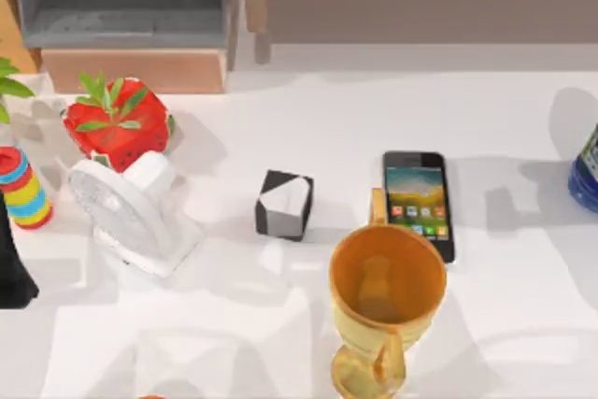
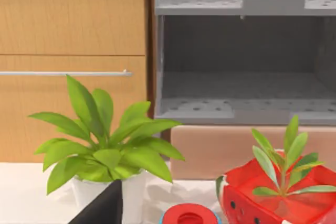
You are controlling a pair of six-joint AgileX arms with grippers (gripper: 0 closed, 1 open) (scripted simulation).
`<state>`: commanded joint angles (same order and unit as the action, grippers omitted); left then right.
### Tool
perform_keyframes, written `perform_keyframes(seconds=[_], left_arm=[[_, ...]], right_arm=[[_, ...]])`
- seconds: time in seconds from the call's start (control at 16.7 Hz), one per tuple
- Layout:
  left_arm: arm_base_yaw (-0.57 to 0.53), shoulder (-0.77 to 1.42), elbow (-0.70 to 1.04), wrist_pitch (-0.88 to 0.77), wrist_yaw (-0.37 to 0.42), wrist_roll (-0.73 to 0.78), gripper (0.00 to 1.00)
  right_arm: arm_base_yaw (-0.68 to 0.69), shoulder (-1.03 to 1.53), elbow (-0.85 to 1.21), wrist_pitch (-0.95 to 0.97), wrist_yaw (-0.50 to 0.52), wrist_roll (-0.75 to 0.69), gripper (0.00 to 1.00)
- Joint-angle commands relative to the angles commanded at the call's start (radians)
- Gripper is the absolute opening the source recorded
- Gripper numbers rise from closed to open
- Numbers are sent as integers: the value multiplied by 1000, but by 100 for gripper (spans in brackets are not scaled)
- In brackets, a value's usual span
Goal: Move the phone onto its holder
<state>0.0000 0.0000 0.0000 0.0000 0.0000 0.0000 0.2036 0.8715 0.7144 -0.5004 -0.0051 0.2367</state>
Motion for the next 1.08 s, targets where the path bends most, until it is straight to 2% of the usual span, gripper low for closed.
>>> perform_keyframes(seconds=[0.42, 0.66, 0.9, 1.08], left_arm=[[0, 0, 0, 0, 0, 0, 100], [0, 0, 0, 0, 0, 0, 100], [0, 0, 0, 0, 0, 0, 100], [0, 0, 0, 0, 0, 0, 100]], right_arm=[[161, 748, 589, -370, 1, 190, 100], [233, 1084, 858, -528, 5, 263, 100], [277, 1275, 1023, -620, 7, 299, 100], [286, 1307, 1052, -637, 7, 304, 100]])
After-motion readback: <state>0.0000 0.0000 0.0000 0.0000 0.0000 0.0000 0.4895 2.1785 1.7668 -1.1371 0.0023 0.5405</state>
